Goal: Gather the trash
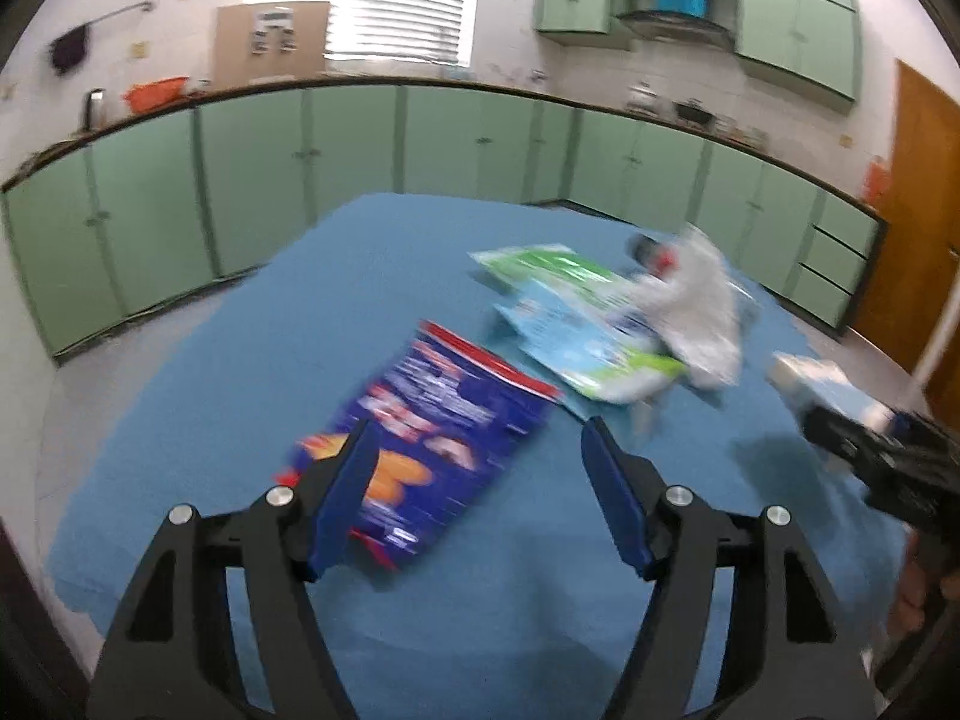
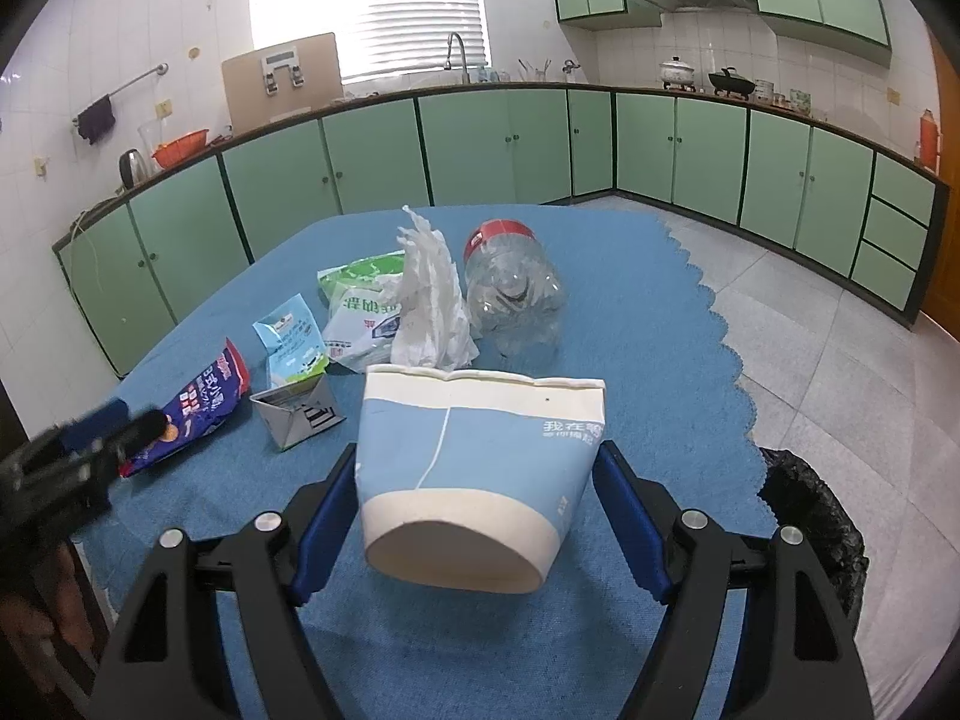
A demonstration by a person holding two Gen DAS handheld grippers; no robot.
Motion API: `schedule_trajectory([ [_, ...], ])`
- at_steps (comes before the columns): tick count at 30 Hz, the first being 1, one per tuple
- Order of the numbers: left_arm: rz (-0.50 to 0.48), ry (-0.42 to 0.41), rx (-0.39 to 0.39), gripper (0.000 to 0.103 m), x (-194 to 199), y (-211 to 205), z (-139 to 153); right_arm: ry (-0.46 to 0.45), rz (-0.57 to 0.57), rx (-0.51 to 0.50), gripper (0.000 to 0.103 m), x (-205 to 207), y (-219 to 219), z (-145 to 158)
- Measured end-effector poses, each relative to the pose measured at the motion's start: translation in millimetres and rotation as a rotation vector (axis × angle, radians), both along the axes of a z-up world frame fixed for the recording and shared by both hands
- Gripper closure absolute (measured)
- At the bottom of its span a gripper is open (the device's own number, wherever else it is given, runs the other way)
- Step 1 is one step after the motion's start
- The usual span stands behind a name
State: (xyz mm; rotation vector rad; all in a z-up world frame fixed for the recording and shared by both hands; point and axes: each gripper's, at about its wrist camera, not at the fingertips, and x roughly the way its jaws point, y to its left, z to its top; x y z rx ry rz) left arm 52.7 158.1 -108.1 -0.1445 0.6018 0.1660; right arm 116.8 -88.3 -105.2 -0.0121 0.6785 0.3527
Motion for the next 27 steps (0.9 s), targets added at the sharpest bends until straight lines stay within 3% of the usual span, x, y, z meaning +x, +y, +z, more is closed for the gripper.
schedule_trajectory([
  [2,0.035,0.014,-0.005,0.024,2.3,14.0,-0.8,-0.006,-0.001,-0.005,0.027,0.2,0.5,0.9],
  [10,0.057,0.135,-0.068,0.016,20.0,39.4,-27.9,0.003,0.012,-0.02,0.027,1.1,6.7,-2.9],
  [14,0.066,0.14,-0.065,0.015,23.4,39.7,-32.8,-0.002,0.01,-0.032,0.027,0.9,7.0,-2.8],
  [15,0.072,0.129,-0.076,0.02,21.8,40.8,-32.2,-0.001,0.01,-0.032,0.027,1.4,6.8,-2.9],
  [16,0.073,0.122,-0.08,0.037,21.2,41.3,-31.8,0.001,0.008,-0.032,0.027,2.0,6.8,-3.2],
  [17,0.075,0.119,-0.079,0.046,20.8,41.9,-31.5,0.002,0.008,-0.032,0.027,2.2,6.9,-3.4],
  [18,0.074,0.117,-0.08,0.063,20.2,42.5,-31.5,0.003,0.008,-0.032,0.027,2.4,7.1,-3.6],
  [21,0.076,0.118,-0.079,0.092,19.8,44.2,-32.0,0.004,0.014,-0.034,0.027,2.4,8.6,-4.0],
  [24,0.066,0.115,-0.085,0.1,19.6,44.6,-31.6,0.001,0.018,-0.035,0.027,1.6,9.2,-3.8],
  [27,0.049,0.107,-0.102,0.097,17.1,39.8,-25.7,0.003,0.013,-0.035,0.027,2.1,7.5,-3.7],
])
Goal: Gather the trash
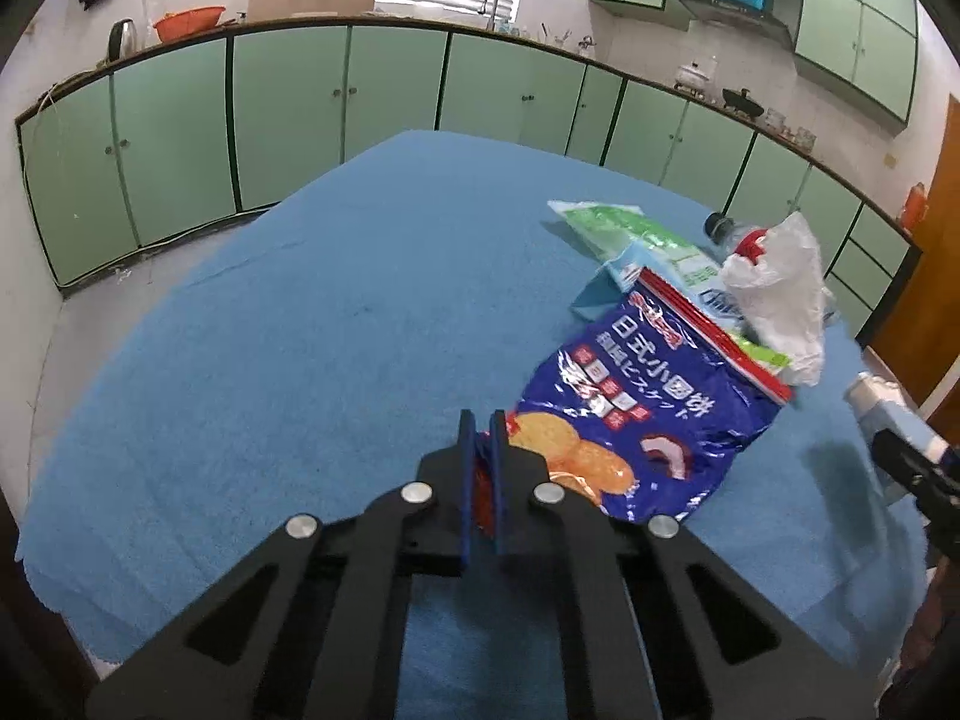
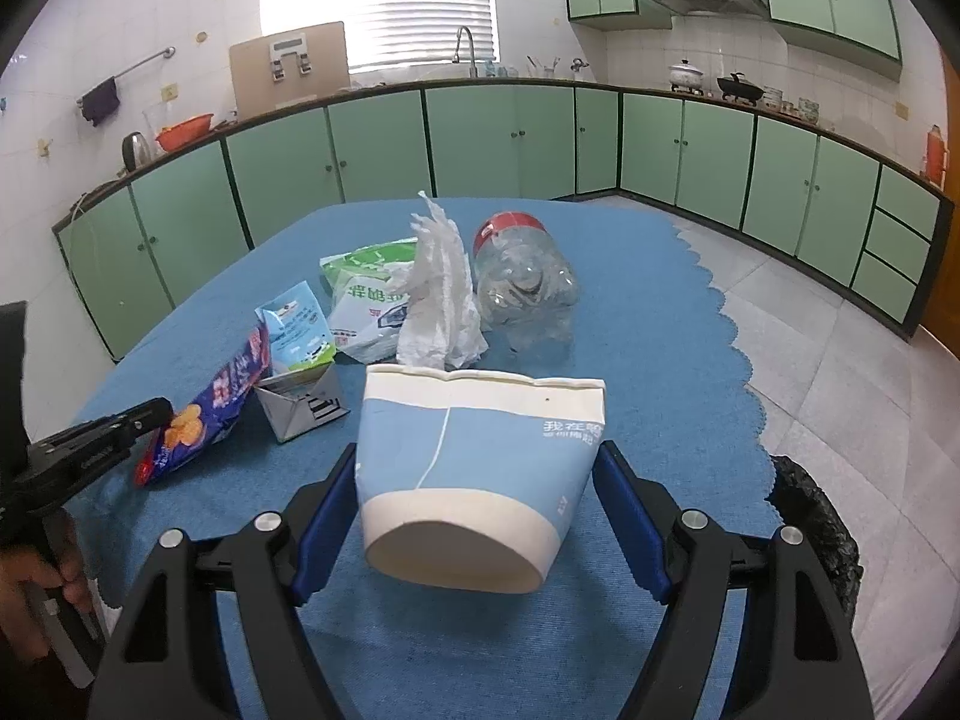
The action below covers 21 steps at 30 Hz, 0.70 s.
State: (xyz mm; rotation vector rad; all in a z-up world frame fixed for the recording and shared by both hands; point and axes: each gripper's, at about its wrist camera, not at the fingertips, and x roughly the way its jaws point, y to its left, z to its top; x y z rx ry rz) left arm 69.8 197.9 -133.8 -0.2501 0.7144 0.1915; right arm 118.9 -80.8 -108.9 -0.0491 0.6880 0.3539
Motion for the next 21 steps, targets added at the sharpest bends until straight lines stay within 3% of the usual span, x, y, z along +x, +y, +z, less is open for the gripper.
schedule_trajectory([
  [2,0.001,0.006,-0.024,0.071,-2.0,-1.7,3.7,0.0,-0.005,0.004,0.027,0.8,-1.9,0.5],
  [3,0.007,0.001,-0.029,0.036,-4.4,-3.0,6.0,-0.001,-0.006,0.005,0.027,1.2,-2.4,0.4],
  [4,0.011,-0.007,-0.024,0.025,-6.9,-4.6,7.3,-0.002,-0.006,0.005,0.027,1.3,-2.7,0.5],
  [8,-0.014,0.006,-0.005,0.025,-8.0,-16.8,5.2,0.002,-0.004,0.007,0.027,1.6,-2.8,0.3],
  [9,-0.018,0.017,-0.014,0.026,-5.8,-18.1,1.5,0.002,-0.003,0.008,0.027,1.3,-2.6,0.3],
  [11,-0.014,0.03,-0.019,0.039,-2.3,-19.7,-4.6,-0.004,0.001,0.004,0.027,0.5,-2.6,1.5],
  [13,-0.018,0.028,0.008,0.06,-0.4,-23.8,-5.8,-0.007,-0.001,0.003,0.027,0.8,-3.8,2.0],
  [14,-0.012,0.026,0.018,0.066,0.4,-24.9,-5.6,-0.005,-0.006,0.005,0.027,1.6,-5.1,2.1],
  [15,-0.016,0.027,0.02,0.089,0.8,-25.7,-6.1,-0.002,-0.009,0.008,0.027,2.5,-6.3,1.3],
  [17,-0.015,0.025,0.033,0.091,1.8,-27.5,-6.3,0.002,-0.014,0.01,0.027,3.6,-7.5,0.7],
  [19,-0.022,0.011,0.043,0.103,0.8,-29.6,-4.8,0.004,-0.013,0.009,0.027,3.9,-7.2,0.1],
  [21,-0.035,0.002,0.028,0.103,0.8,-30.3,-3.6,0.001,-0.011,0.006,0.027,3.5,-6.4,0.3],
])
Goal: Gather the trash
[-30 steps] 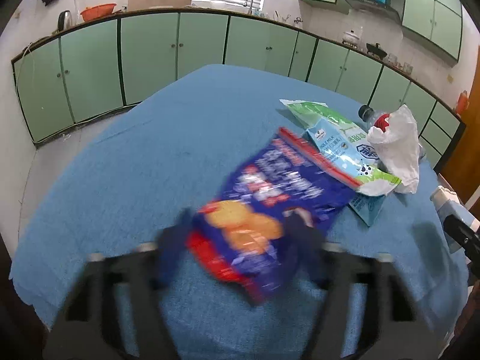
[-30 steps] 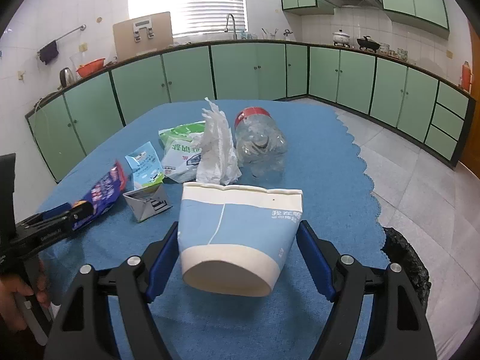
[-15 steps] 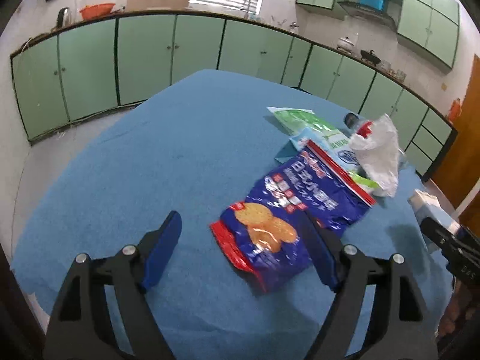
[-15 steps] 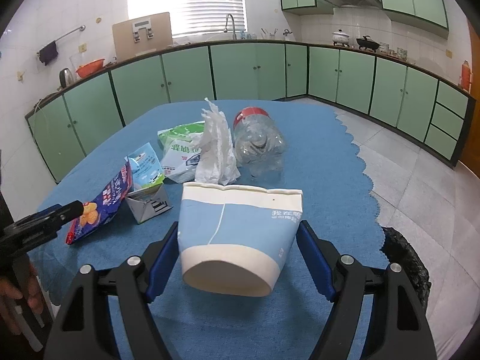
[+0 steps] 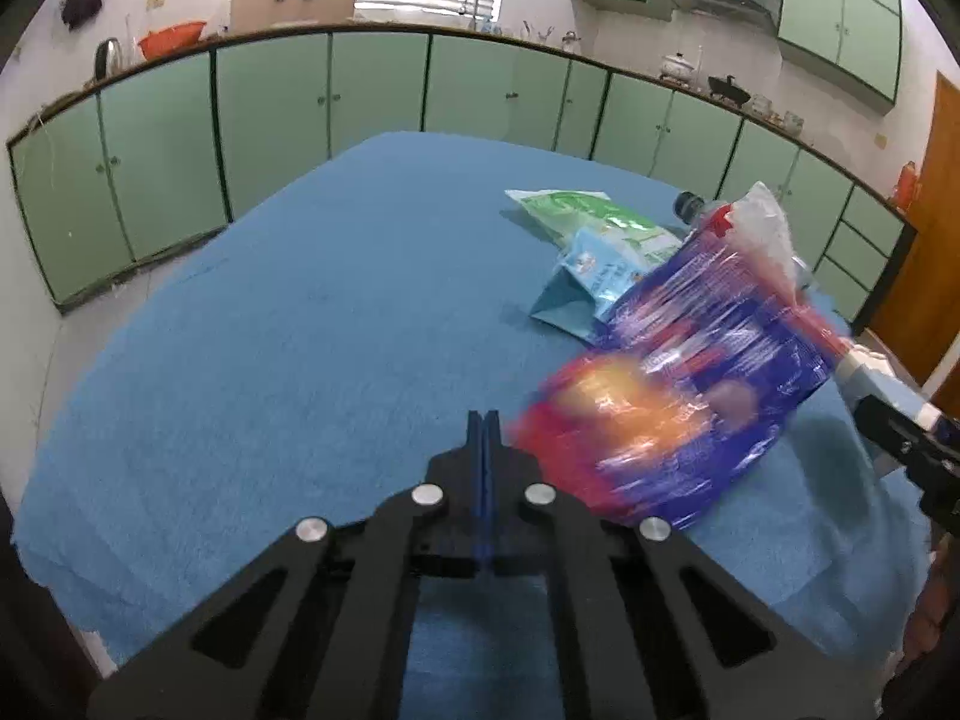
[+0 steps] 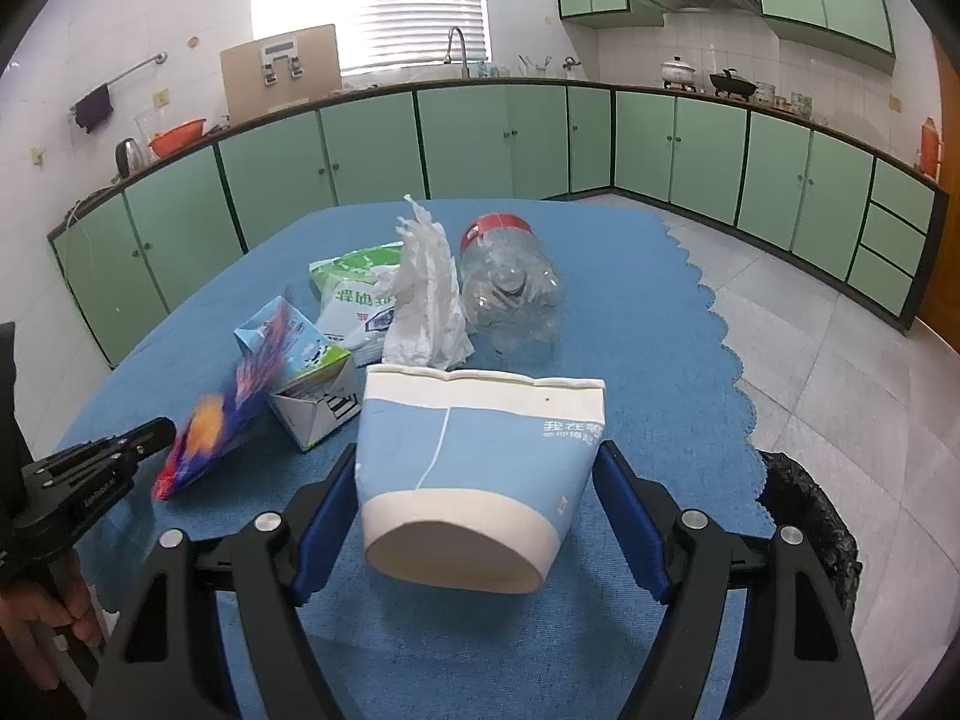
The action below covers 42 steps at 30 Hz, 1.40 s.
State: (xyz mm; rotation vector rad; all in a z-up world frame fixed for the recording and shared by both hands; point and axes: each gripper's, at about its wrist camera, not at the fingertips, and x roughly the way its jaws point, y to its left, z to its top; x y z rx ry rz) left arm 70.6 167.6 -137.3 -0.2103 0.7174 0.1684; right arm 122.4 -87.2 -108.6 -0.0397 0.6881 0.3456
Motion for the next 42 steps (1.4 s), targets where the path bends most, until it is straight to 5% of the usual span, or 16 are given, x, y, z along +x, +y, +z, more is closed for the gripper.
schedule_trajectory([
  [9,-0.056,-0.029,-0.058,0.1,1.2,-4.6,14.5,-0.006,-0.011,0.008,0.027,1.3,-3.6,1.9],
  [11,-0.071,-0.033,-0.092,0.076,2.6,-4.8,15.0,-0.012,-0.013,0.007,0.027,0.7,-5.4,3.6],
  [12,-0.074,-0.036,-0.098,0.044,3.5,-5.7,15.3,-0.015,-0.014,0.007,0.027,0.0,-6.4,4.5],
  [13,-0.077,-0.041,-0.097,0.031,4.0,-7.2,16.1,-0.018,-0.017,0.007,0.027,-0.1,-7.8,5.5],
  [17,-0.139,-0.038,-0.094,0.024,12.9,-21.6,15.1,-0.025,-0.029,0.009,0.027,0.7,-13.9,7.9],
  [25,-0.253,-0.054,-0.042,0.02,32.6,-72.6,23.9,-0.03,-0.074,0.019,0.027,5.8,-31.2,10.0],
  [33,-0.255,-0.033,-0.018,0.018,43.8,-104.4,18.2,-0.034,-0.112,0.032,0.027,9.2,-48.1,10.2],
  [39,-0.199,-0.031,0.076,0.018,46.4,-109.4,14.2,-0.033,-0.128,0.046,0.027,10.5,-54.1,8.2],
  [42,-0.178,-0.031,0.065,0.039,47.1,-101.8,13.2,-0.03,-0.13,0.048,0.027,11.2,-55.7,6.9],
])
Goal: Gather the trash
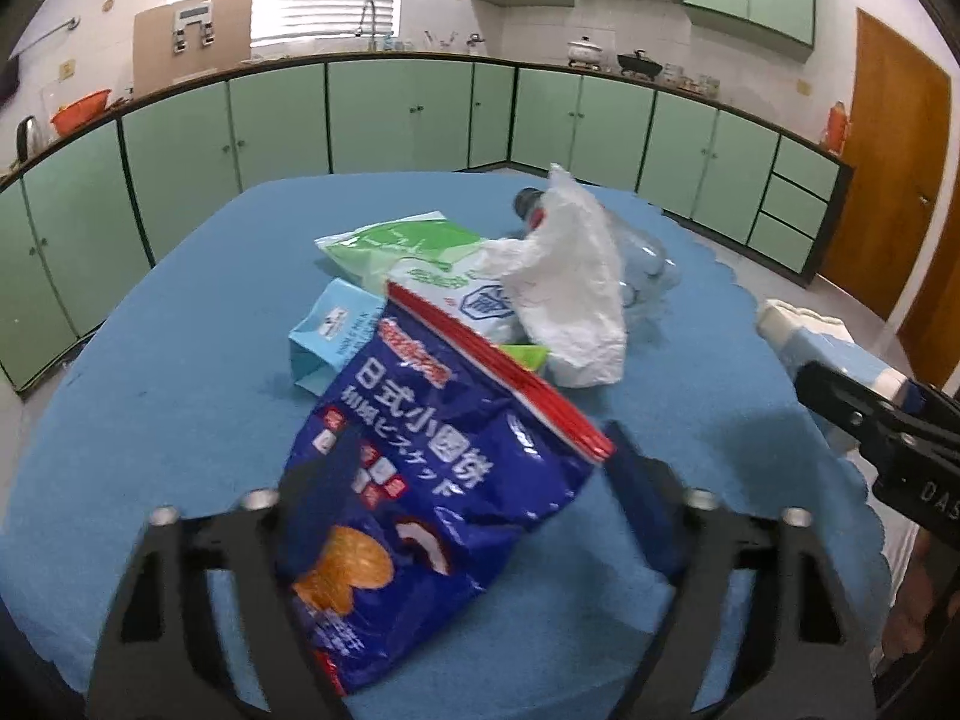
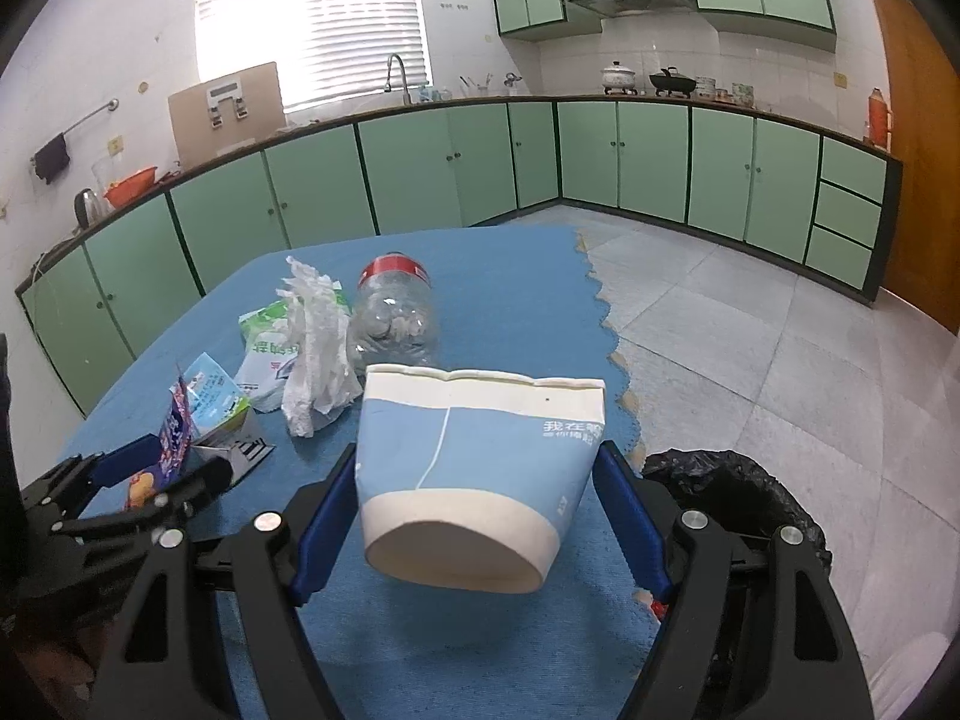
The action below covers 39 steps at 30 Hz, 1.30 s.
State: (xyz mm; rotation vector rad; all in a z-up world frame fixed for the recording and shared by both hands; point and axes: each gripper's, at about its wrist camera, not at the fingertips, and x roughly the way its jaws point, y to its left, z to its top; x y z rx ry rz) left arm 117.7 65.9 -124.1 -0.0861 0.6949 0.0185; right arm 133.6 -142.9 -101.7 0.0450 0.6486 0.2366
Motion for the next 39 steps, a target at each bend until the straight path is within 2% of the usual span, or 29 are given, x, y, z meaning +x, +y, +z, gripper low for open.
schedule_trajectory([
  [3,-0.006,-0.011,-0.033,0.069,-0.9,9.7,0.5,0.002,-0.002,0.002,0.027,1.1,-0.2,-0.6],
  [5,-0.017,-0.033,-0.029,0.079,-4.1,10.6,4.0,0.004,0.0,0.002,0.027,1.8,0.7,-0.8],
  [6,-0.022,-0.043,-0.028,0.088,-6.3,9.8,6.4,0.003,0.001,0.002,0.027,1.5,0.9,-0.4],
  [10,-0.033,-0.097,-0.019,0.099,-17.8,10.0,16.7,-0.006,0.008,0.0,0.027,0.3,1.1,1.7],
  [19,-0.057,-0.212,-0.039,0.101,-41.1,5.8,54.1,-0.057,0.009,0.001,0.028,-8.1,-0.3,19.2],
  [25,-0.138,-0.266,-0.065,0.101,-39.2,-23.2,78.8,-0.1,-0.015,0.011,0.028,-13.2,-18.3,40.6],
  [33,-0.273,-0.248,-0.108,0.101,-13.4,-86.0,75.7,-0.124,-0.116,-0.002,0.028,-16.5,-66.0,61.0],
  [39,-0.382,-0.244,-0.116,0.101,6.3,-145.3,68.9,-0.119,-0.209,-0.023,0.028,-18.7,-110.5,62.6],
])
